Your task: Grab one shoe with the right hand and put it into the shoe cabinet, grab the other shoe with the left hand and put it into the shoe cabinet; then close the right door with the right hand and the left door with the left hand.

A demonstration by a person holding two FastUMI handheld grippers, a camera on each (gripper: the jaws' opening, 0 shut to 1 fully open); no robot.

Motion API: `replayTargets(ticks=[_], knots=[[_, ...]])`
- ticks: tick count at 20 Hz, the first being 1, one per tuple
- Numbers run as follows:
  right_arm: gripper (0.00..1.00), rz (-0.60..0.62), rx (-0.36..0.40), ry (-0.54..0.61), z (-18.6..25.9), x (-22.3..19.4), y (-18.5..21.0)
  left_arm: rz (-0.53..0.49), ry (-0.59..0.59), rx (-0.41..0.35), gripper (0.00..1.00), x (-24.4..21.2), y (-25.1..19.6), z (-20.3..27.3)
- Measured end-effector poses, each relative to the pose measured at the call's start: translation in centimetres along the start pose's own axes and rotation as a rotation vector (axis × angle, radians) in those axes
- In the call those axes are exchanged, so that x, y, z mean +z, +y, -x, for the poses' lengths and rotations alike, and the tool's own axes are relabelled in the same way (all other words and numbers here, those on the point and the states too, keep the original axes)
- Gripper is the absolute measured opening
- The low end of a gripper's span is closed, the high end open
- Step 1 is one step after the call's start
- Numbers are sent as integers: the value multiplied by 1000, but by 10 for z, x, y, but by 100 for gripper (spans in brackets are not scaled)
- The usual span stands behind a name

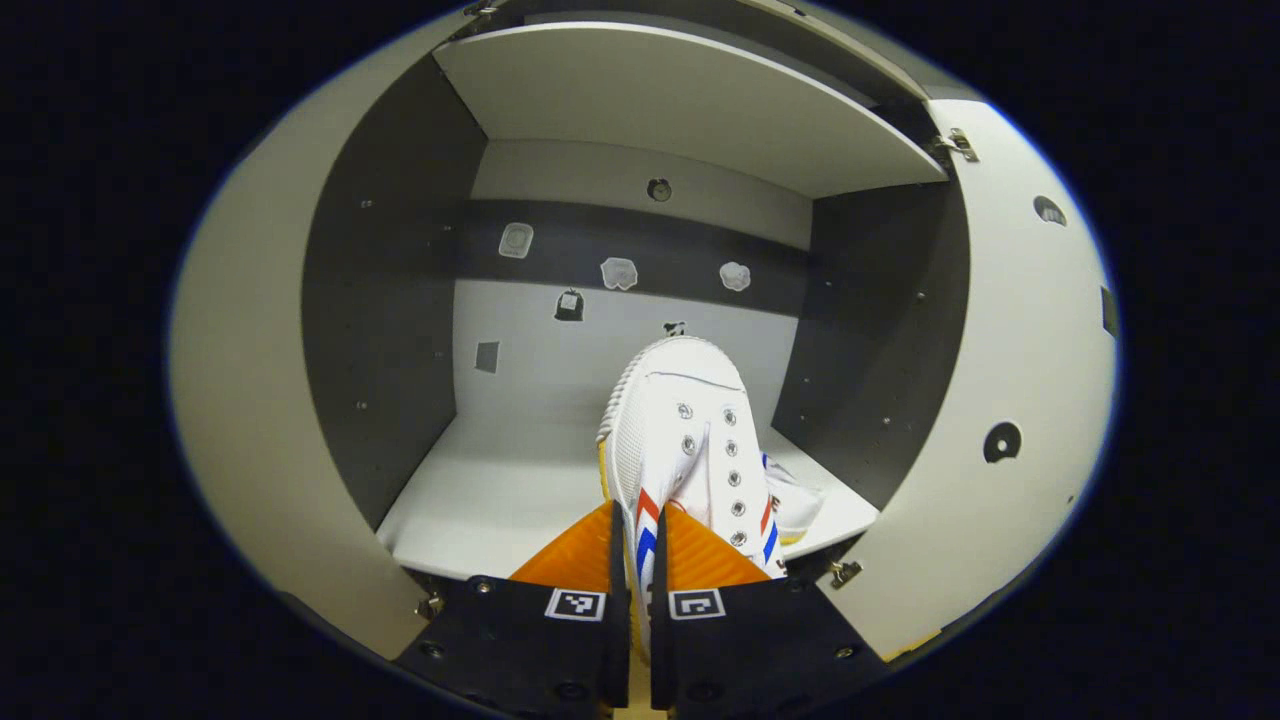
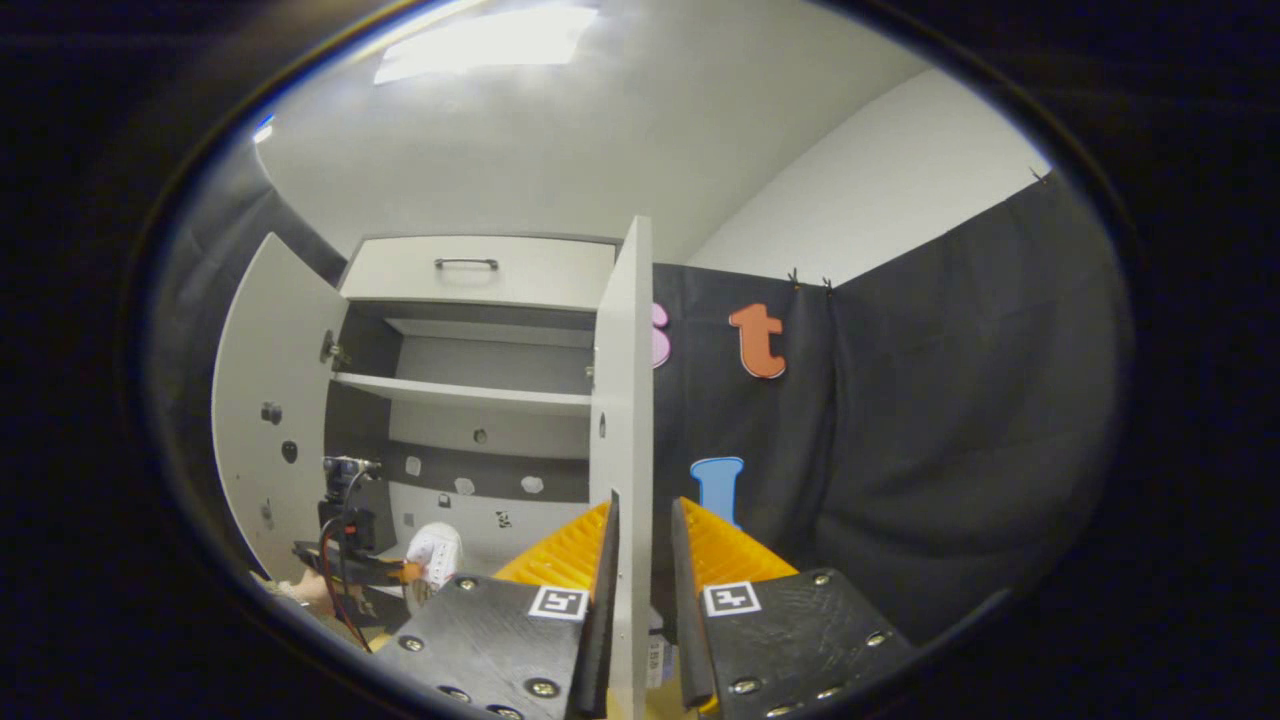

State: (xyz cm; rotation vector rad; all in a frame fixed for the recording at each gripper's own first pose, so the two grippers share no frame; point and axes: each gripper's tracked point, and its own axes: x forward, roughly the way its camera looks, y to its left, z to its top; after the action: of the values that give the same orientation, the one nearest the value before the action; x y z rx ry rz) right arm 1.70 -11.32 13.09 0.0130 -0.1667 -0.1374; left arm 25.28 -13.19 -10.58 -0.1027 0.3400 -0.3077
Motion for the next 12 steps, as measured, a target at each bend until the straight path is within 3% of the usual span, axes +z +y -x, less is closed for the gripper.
replayTargets(ticks=[9, 10, 12], knots=[[32, 23, -108, 56, -18, -21, -43, -5, 98, 56, 9, -4, 20, -95], [42, 16, -106, 63, -21, -25, -43, -4, 105, 55, 9, -8, 21, -101], [51, 18, -120, 71, -29, -29, -49, -7, 129, 62, 9, -17, 25, -110]])
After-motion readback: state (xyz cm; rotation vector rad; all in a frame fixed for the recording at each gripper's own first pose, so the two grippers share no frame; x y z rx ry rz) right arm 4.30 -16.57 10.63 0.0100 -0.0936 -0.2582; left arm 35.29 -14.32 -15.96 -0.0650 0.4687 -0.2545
